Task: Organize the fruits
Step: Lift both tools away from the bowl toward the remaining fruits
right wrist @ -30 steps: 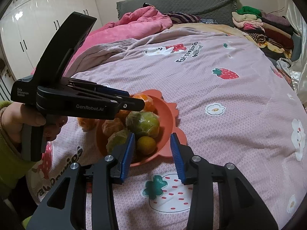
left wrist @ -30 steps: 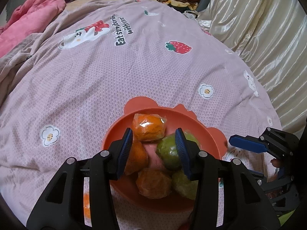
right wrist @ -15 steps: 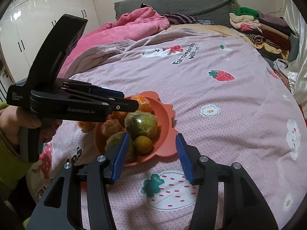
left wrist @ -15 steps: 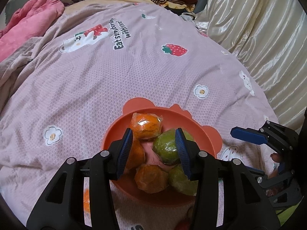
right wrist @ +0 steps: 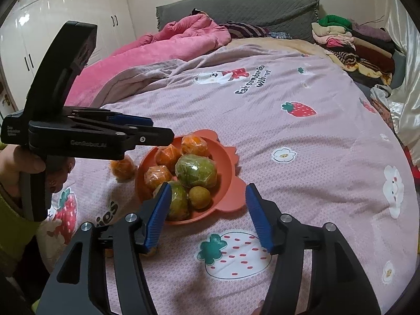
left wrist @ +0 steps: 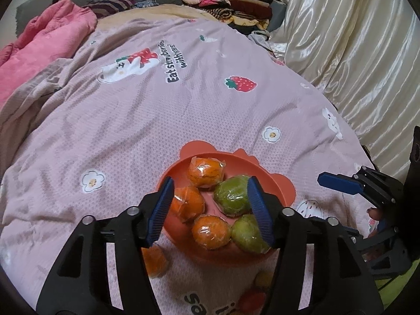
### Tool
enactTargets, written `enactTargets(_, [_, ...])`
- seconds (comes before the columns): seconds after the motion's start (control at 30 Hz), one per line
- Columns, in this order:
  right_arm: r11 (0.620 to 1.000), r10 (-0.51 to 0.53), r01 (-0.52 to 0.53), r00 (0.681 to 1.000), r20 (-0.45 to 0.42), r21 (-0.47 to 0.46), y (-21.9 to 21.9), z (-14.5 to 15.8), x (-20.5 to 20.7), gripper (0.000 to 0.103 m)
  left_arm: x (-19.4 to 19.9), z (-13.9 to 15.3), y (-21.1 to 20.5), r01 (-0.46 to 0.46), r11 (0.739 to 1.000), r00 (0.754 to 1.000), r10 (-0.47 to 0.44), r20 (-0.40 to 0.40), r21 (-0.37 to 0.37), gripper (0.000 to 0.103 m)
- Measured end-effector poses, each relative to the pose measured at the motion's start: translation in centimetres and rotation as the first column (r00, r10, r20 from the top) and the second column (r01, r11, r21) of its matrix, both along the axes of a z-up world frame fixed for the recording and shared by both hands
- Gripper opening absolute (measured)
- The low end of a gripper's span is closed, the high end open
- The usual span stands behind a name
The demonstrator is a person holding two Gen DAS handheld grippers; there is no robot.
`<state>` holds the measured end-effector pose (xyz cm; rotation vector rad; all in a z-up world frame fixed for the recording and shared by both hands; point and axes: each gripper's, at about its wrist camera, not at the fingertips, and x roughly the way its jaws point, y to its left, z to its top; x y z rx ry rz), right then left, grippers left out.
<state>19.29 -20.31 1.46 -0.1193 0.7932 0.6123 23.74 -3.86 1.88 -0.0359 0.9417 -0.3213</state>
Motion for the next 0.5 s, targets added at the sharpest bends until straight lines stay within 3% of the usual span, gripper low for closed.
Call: enactTargets(0.5, [1.0, -0.008, 0.008, 1.0, 0.016, 0.001, -0.1, 0.6, -1.2, 0.071, -2.5, 1.8, 1.1, -0.041, 0.999, 0.997, 0.04, 0.063, 0.016, 0.076])
